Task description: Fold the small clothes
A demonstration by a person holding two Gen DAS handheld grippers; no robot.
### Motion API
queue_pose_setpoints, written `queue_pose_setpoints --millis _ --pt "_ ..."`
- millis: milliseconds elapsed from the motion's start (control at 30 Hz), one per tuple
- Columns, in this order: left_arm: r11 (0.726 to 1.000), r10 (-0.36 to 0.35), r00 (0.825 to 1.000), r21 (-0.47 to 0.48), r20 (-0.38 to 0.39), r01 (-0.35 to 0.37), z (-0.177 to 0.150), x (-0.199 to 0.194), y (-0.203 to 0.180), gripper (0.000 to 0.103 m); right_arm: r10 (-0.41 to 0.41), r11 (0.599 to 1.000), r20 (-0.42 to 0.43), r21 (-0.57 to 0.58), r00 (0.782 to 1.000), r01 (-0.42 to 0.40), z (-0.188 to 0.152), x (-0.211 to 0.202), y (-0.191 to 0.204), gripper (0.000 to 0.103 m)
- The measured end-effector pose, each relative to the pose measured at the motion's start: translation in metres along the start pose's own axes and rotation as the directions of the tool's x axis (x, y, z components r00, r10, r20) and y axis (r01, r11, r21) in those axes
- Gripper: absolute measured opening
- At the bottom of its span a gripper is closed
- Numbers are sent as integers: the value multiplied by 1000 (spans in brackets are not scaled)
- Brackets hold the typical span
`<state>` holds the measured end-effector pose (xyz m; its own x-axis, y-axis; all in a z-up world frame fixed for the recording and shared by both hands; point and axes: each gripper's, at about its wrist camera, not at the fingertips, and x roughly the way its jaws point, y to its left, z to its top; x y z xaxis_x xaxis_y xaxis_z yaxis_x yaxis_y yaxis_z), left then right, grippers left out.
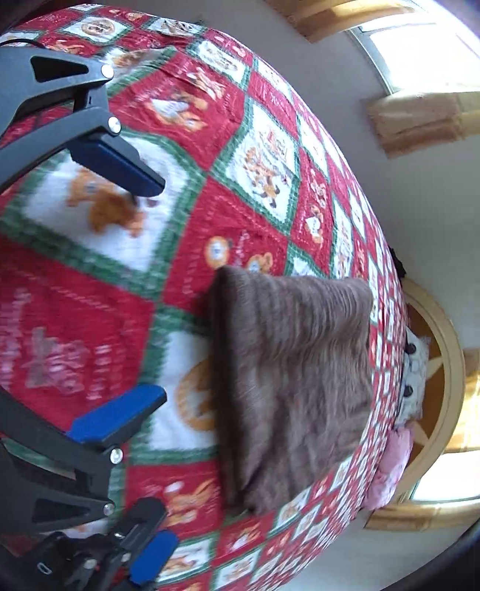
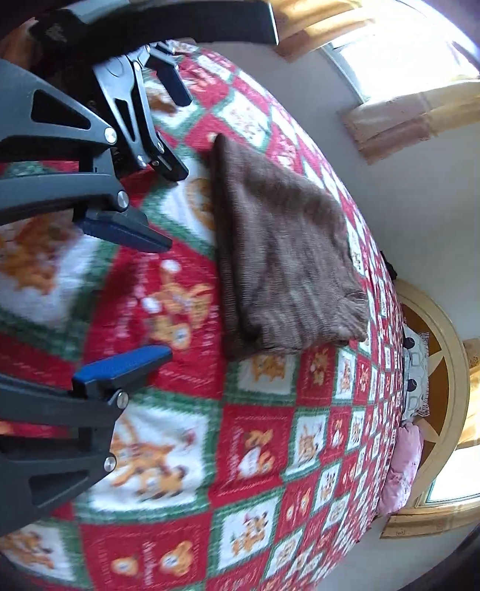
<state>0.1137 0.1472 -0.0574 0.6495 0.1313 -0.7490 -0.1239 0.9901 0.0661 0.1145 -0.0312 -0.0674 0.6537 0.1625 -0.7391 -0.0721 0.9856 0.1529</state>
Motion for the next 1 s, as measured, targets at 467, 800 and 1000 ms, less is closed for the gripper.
queue_pose_setpoints --millis 467,800,1000 --pt "970 -83 991 220 -103 104 -39 -65 -14 103 23 981 -142 192 990 5 -35 -59 -9 56" --pt "960 -111 991 268 75 87 -25 -122 -26 103 -30 982 -87 181 996 45 -34 -99 1 56" --pt "966 -129 971 247 201 77 -7 -159 -14 103 -18 971 5 237 1000 16 -22 -133 -2 62"
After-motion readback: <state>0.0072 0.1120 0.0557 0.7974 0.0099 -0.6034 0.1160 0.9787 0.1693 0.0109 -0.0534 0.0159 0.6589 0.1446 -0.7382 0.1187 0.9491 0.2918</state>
